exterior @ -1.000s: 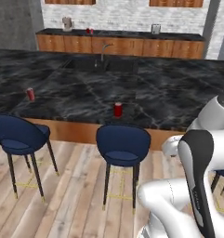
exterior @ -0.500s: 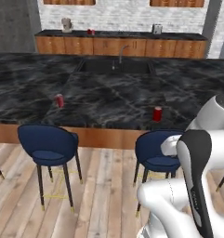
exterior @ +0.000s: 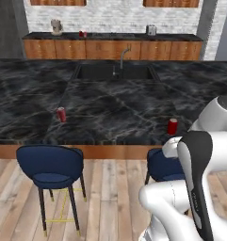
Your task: Four empty soda cans are scattered around the kitchen. Gather all the cans and cluster them next to the stove for recycling.
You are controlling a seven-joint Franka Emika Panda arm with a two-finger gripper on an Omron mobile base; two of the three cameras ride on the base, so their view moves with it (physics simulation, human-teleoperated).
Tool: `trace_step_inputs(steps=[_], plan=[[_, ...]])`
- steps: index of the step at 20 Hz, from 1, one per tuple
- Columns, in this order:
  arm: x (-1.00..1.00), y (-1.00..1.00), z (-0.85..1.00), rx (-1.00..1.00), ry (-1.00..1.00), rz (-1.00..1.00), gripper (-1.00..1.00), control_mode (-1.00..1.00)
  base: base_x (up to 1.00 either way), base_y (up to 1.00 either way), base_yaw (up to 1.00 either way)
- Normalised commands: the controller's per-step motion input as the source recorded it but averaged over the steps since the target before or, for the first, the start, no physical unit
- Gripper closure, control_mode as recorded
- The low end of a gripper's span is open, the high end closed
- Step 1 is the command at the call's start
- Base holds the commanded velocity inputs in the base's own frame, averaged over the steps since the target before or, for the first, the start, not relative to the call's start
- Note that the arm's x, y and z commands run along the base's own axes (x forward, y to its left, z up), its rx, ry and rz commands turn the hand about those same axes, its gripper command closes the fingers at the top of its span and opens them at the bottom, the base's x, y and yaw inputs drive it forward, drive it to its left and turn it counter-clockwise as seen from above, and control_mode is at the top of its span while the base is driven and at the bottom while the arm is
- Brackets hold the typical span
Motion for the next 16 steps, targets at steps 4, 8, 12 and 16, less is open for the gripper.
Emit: trace_step_inputs(steps=[4,8,12,16], plan=[[0.00,0.00,0.00,0.00,0.00,0.00,-1.00,1.00,0.44,0.26,-0.17],[0.00,0.00,0.00,0.00,0.00,0.00,-1.00,1.00,0.45,0.21,-0.17],[0.00,0.00,0.00,0.00,0.00,0.00,-1.00,1.00,0.44,0.19,-0.16],[0.00,0.00,0.00,0.00,0.00,0.00,-1.00,1.00,0.45,0.23,-0.15]])
